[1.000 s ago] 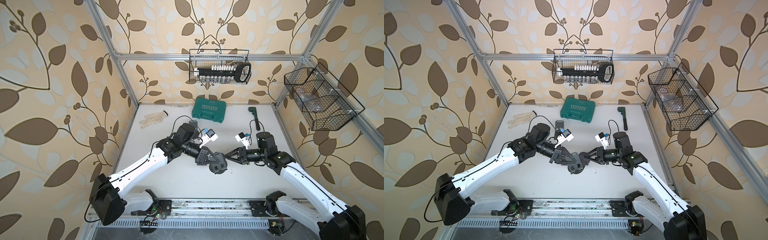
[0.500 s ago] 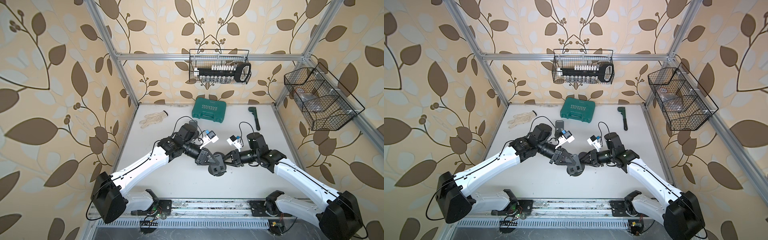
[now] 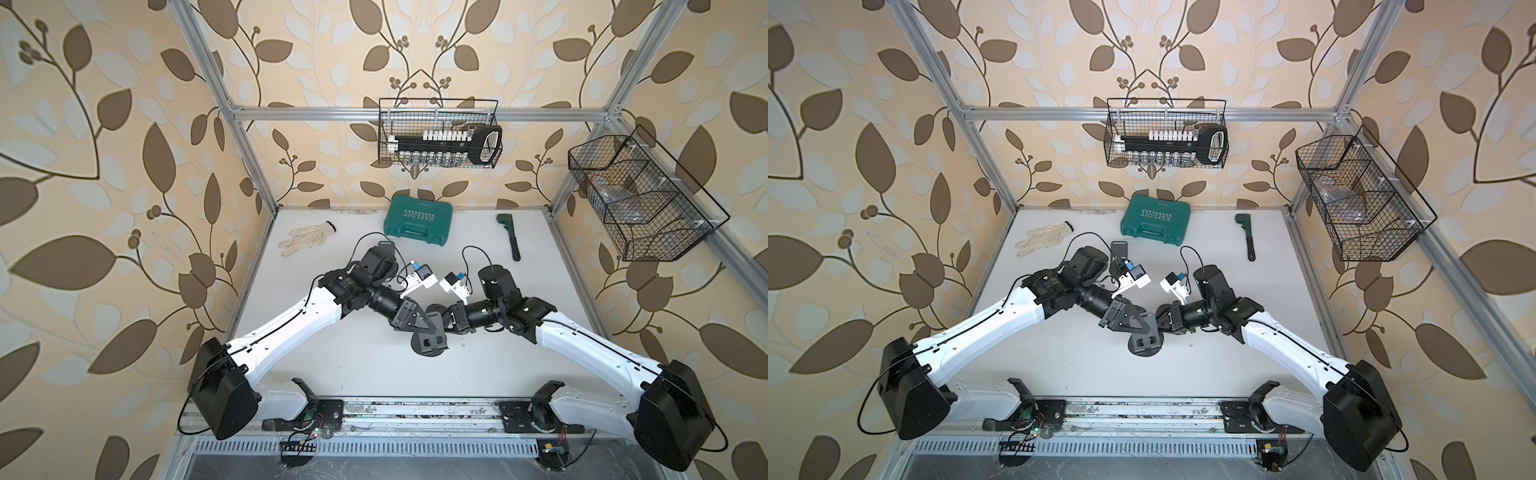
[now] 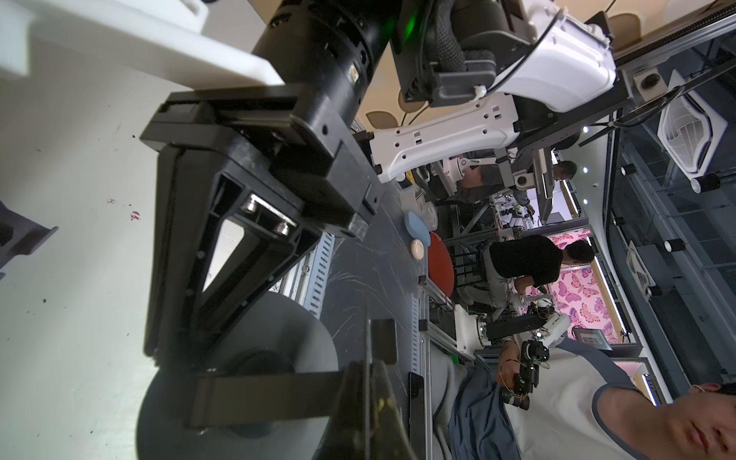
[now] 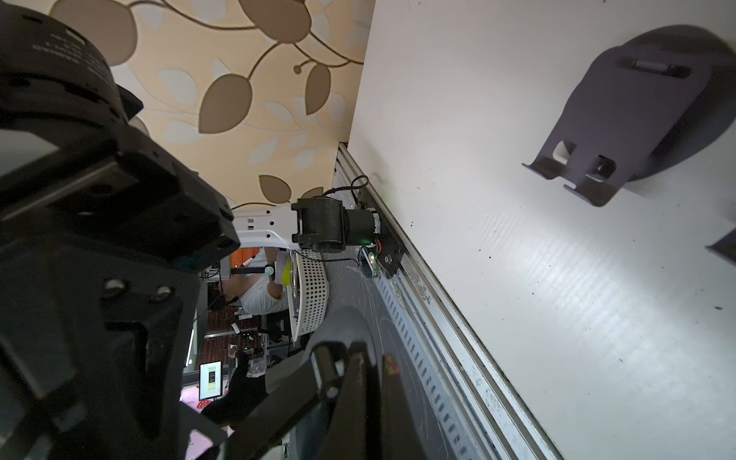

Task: Open the phone stand
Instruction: Pick up the phone stand at the center of the board, then adjust the phone stand.

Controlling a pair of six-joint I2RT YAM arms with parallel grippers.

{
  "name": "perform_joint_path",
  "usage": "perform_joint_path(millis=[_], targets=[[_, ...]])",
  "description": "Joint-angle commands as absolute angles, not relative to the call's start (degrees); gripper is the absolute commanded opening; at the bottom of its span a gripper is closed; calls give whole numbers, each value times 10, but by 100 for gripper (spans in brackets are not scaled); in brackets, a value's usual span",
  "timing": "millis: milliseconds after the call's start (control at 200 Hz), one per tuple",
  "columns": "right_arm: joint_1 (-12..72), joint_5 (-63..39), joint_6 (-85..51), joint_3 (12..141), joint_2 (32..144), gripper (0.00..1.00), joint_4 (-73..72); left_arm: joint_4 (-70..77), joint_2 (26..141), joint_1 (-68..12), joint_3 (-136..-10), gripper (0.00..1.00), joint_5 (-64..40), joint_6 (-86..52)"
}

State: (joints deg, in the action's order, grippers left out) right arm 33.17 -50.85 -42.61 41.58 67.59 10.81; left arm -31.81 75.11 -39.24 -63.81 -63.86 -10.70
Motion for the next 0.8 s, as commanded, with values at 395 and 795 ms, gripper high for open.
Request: perform_joint_path(millis=[395,795], targets=[[380,-258,-483,312,474,0,52,-120,722,-290,-652,0,-583,-180],[350,-297,-481,307,469,23,27,-274,787,-291,-739,0,-743,-55]])
